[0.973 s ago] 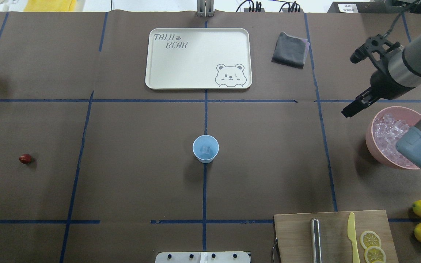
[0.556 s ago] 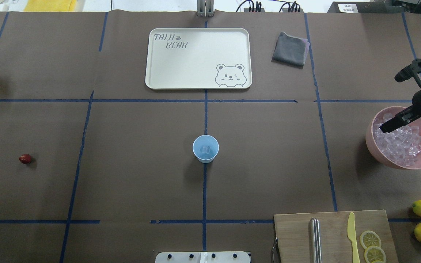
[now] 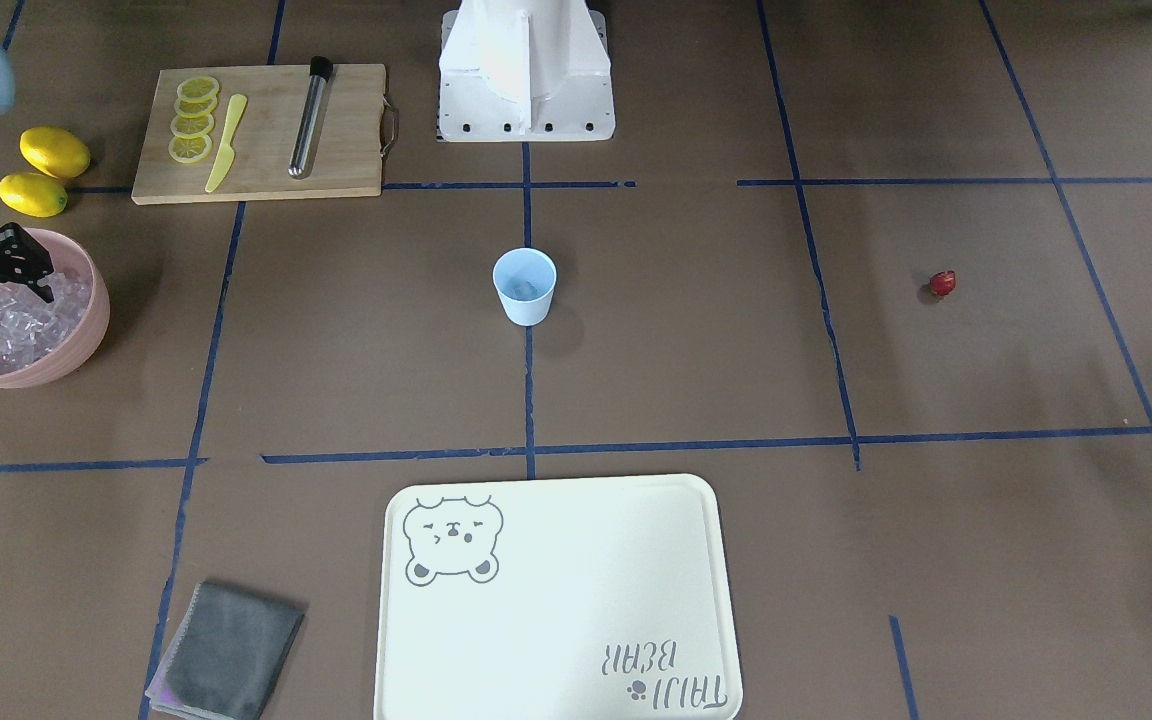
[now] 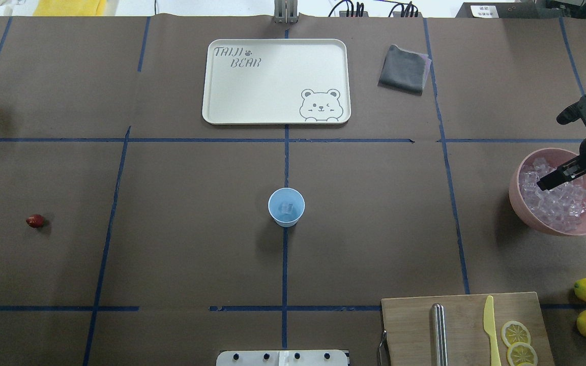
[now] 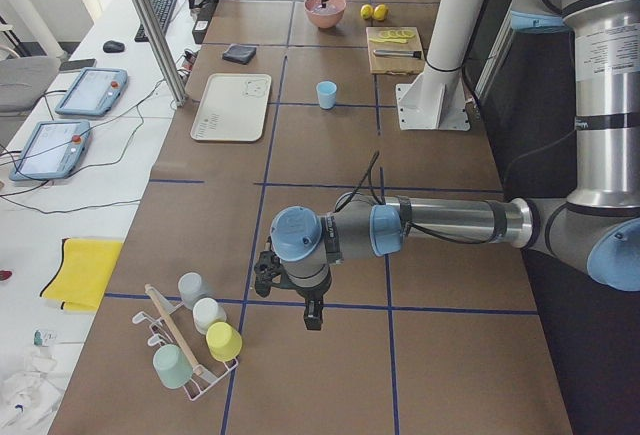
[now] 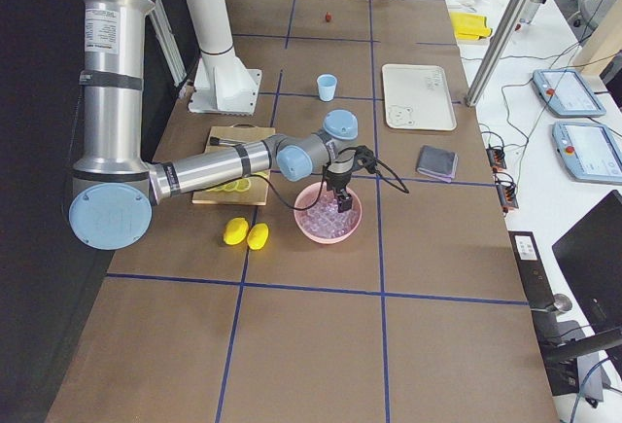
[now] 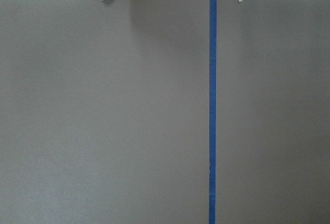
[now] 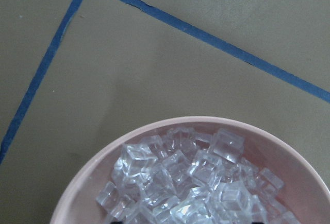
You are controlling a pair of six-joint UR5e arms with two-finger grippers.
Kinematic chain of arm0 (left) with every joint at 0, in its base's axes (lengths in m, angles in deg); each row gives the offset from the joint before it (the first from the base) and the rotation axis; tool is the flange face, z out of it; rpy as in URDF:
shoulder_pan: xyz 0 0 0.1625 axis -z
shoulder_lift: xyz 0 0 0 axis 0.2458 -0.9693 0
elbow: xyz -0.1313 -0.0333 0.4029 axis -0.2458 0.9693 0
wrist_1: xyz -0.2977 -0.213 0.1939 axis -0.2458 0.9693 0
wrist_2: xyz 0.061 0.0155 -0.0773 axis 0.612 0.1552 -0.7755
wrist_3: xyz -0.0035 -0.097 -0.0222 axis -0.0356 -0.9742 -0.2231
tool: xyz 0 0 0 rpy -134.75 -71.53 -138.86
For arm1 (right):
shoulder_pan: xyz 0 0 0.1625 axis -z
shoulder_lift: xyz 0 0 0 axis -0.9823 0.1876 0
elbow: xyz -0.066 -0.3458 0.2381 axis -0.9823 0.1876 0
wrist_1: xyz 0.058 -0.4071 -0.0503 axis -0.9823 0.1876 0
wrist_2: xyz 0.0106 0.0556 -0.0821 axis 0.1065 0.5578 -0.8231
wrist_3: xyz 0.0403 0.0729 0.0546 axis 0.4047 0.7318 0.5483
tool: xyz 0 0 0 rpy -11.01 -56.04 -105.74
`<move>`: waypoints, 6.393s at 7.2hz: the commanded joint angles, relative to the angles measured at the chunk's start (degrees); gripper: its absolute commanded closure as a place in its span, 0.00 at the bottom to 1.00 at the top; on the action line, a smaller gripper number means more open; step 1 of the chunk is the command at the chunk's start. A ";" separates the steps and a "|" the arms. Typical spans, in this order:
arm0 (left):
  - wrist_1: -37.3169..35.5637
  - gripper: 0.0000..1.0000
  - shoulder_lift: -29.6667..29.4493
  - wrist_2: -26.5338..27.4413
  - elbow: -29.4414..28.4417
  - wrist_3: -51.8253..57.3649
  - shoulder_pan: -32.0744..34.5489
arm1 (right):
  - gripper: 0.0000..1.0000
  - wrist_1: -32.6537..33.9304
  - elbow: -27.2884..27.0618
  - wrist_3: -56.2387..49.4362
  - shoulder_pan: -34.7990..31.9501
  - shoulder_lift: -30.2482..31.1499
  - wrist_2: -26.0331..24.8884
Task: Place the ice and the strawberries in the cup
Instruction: 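Lower the right gripper into the ice and grasp a third cube, then carry the ice cube with the right gripper over the blue cup, then open the right gripper to drop the ice cube into the cup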
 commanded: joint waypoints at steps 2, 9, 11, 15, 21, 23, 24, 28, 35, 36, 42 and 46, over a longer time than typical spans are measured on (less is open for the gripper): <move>0.00 0.00 0.00 0.00 -0.01 0.00 0.00 | 0.15 -0.14 1.49 -0.02 0.08 -0.32 -1.68; 0.26 0.00 0.00 0.00 -0.01 0.00 0.00 | 0.21 -0.14 2.28 0.15 0.17 -0.85 -1.42; 0.26 0.00 0.00 0.00 -0.01 0.00 0.00 | 0.21 -0.14 2.28 0.15 0.43 -0.76 -1.33; 0.26 0.00 0.00 0.00 -0.01 0.00 0.00 | 0.31 -0.14 2.19 0.16 1.49 -0.50 -1.24; 0.26 0.00 0.00 0.00 -0.01 0.00 0.00 | 1.00 -0.23 -0.25 -0.72 1.23 -0.06 -0.80; 0.26 0.00 0.00 0.00 -0.19 0.00 -0.09 | 0.99 0.56 -5.61 -0.64 -1.04 1.78 -0.62; 0.17 0.00 0.00 0.00 -0.19 0.00 -0.09 | 0.99 0.65 -7.11 -0.11 -2.45 1.70 -0.54; 0.00 0.00 0.00 0.00 -0.27 0.00 -0.09 | 1.00 0.74 -8.00 14.50 0.40 -5.82 -0.71; 0.35 0.00 -0.18 0.09 0.25 0.26 -0.09 | 0.98 23.86 -1.00 52.33 31.51 -45.55 -21.32; 0.35 0.00 -0.18 0.09 0.25 0.26 -0.09 | 0.98 23.86 -0.36 53.58 33.90 -46.02 -23.45; 0.26 0.00 0.00 0.09 0.25 0.26 -0.09 | 0.76 23.51 6.32 55.71 36.56 -49.71 -27.26; 0.09 0.00 0.00 0.09 0.17 0.26 -0.09 | 0.01 23.51 6.41 54.74 36.47 -49.63 -27.26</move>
